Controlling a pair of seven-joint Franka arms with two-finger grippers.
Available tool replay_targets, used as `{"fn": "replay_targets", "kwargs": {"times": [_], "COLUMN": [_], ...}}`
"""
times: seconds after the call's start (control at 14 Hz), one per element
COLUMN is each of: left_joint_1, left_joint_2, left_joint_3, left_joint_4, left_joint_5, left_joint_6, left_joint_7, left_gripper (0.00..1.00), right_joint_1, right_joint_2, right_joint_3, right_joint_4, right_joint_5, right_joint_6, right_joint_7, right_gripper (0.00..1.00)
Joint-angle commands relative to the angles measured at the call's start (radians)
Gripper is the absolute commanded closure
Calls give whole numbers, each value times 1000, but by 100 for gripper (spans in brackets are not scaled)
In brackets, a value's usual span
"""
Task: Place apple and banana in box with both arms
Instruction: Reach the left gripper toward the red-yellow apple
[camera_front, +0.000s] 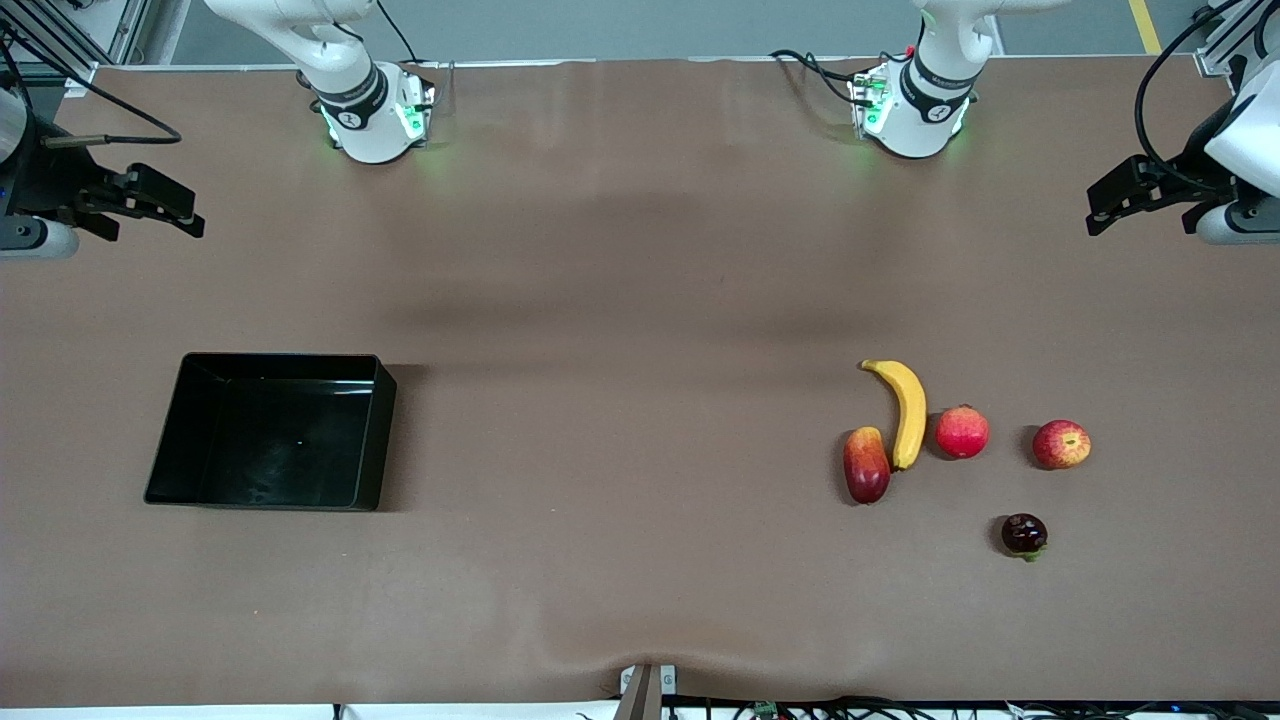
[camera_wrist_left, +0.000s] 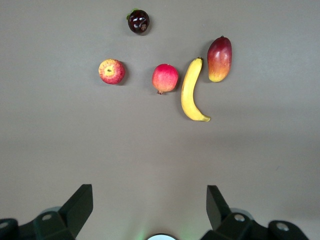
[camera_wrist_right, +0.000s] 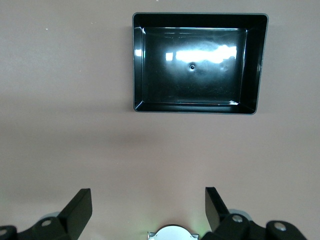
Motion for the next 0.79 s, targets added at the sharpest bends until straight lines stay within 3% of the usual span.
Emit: {"fn": "replay_targets", "kwargs": {"times": [0.0, 0.5, 0.71], "left_joint_1": [5, 8, 111], "left_joint_2": [13, 158, 256], "left_joint_3": [3, 15, 12], "left_joint_4": [31, 89, 43], "left_joint_5": [-16, 53, 54], "left_joint_6": [-24, -11, 133], "left_joint_7": [7, 12, 14], "left_gripper": [0, 0, 0], "right_joint_1": [-10, -21, -44], "right_joint_2": [-15, -13, 2], "right_joint_3": [8, 7, 8], "right_joint_4": [-3, -11, -12], "right_joint_5": [-15, -15, -15], "right_joint_6": [-14, -35, -25], "right_joint_7": [-7, -15, -17], "right_gripper": [0, 0, 0]}}
